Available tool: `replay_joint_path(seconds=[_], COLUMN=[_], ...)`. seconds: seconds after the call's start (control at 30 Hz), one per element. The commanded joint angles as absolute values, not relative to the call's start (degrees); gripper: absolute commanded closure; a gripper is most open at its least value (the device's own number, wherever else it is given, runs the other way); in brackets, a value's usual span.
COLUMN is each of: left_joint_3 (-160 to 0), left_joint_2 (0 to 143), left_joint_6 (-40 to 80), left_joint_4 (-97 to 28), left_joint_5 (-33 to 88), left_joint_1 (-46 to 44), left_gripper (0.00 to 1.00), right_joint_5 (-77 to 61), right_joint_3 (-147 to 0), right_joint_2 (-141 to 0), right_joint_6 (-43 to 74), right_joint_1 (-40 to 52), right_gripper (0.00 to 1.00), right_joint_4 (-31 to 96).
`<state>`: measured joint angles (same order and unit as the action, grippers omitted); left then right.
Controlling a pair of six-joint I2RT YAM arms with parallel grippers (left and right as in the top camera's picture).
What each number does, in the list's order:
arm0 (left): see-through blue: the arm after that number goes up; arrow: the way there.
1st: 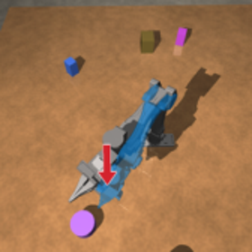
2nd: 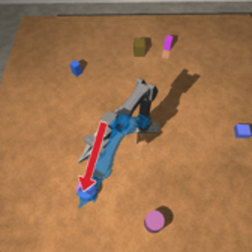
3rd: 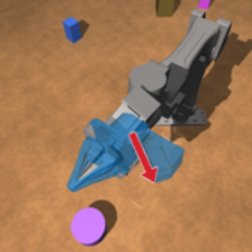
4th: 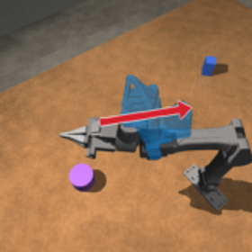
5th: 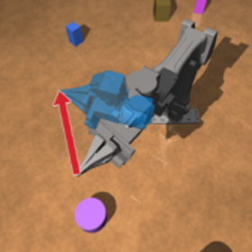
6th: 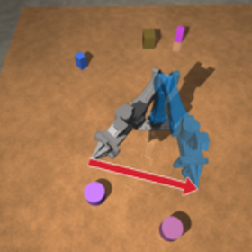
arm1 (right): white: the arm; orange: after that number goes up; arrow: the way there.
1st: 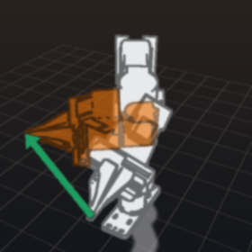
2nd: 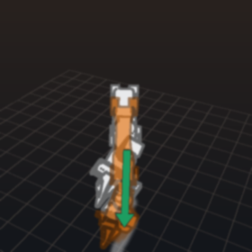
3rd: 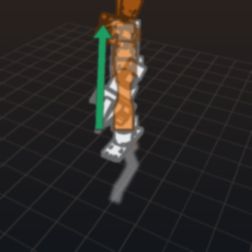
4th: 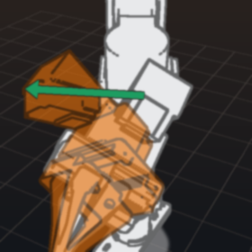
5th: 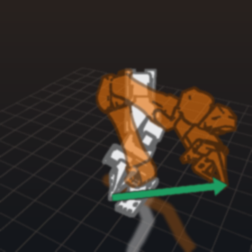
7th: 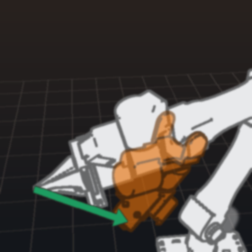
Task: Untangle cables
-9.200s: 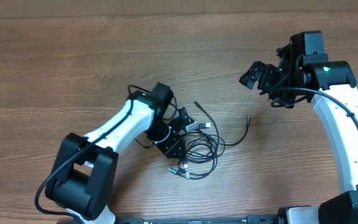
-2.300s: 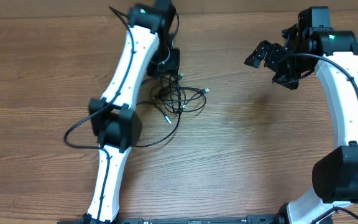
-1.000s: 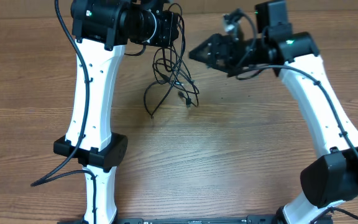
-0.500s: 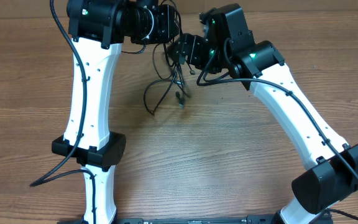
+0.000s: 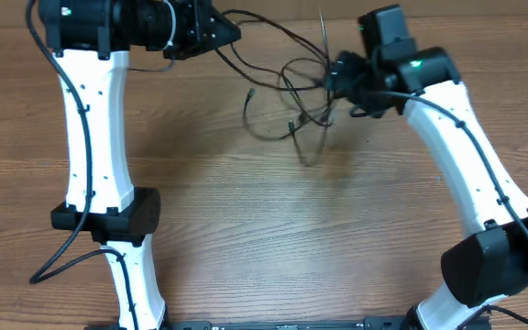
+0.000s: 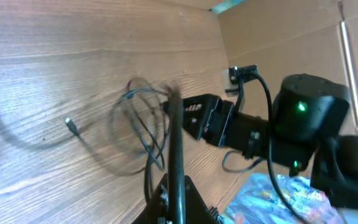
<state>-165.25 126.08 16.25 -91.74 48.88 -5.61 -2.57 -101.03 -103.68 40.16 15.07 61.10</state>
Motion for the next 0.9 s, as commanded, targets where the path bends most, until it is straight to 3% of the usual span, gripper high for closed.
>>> replay_joint_path(seconds=[0.0, 0.3, 0.4, 0.5, 0.6, 0.87], left_joint_3=[-165.66, -165.66, -165.66, -165.66, -165.66, -165.66], left_joint_2=[121.95, 117.36, 117.05, 117.05, 117.05, 117.05], left_joint_6=[13.43, 10.26, 10.24, 10.33, 15.77, 20.45], left_joint_4=[-91.64, -91.22, -90.54, -85.95, -79.99, -76.90], left_joint_5=[52.14, 48.47, 49.41, 54.63, 57.87, 65.41], left_joint_1=[-2.81, 2.26, 2.11, 1.56, 1.48, 2.04], left_gripper=[0.96, 0.96, 0.96, 0.96, 0.96, 0.96], right_joint_5=[0.69, 0.25, -16.75, -41.52, -44.69, -44.60], right_joint_3=[-101.58, -101.58, -101.73, -102.02, -102.02, -101.21], right_joint_2=[-104.25, -104.27, -104.25, -103.70, -103.63, -104.60], right_joint_6=[36.86, 31.33, 17.89, 0.27, -4.75, -13.06], right_joint_1=[11.33, 4.62, 4.43, 6.79, 10.83, 20.51], right_gripper=[0.26, 0.26, 0.17, 0.07, 0.00, 0.00], right_joint_4=[63.22, 68.31, 65.80, 64.34, 63.18, 52.42])
